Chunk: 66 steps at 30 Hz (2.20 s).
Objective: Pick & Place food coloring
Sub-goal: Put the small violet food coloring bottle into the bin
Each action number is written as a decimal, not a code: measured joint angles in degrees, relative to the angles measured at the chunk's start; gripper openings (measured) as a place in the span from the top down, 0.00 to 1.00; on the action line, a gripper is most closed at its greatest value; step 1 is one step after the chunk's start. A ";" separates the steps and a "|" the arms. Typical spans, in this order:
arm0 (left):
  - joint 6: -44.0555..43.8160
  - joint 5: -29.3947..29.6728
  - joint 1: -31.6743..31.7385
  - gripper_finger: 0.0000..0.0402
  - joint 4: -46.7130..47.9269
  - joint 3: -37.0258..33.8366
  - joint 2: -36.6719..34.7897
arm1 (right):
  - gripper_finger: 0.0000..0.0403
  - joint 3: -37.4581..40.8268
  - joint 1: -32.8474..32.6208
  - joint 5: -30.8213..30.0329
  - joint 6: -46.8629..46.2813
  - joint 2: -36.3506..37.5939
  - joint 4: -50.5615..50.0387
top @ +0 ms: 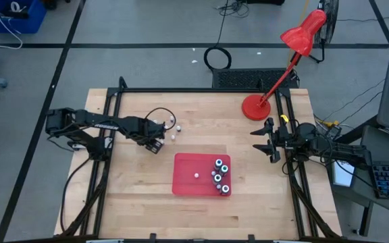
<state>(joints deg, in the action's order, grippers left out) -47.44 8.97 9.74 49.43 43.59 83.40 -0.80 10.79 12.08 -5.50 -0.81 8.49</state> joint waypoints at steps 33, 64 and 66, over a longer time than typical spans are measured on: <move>14.96 -3.43 -10.60 0.87 12.18 34.81 3.37 | 0.41 0.00 0.00 0.00 0.00 0.01 -0.02; 29.69 -15.82 -13.31 0.87 22.51 51.80 34.90 | 0.41 -0.02 -0.02 0.00 0.00 -0.01 -0.13; 29.63 -16.35 -13.32 0.87 22.48 51.80 36.32 | 0.41 -0.02 -0.02 0.00 0.00 0.01 -0.13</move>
<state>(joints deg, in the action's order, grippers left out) -17.81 -7.38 -3.58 71.91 95.39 119.71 -0.82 10.76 12.08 -5.50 -0.80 8.36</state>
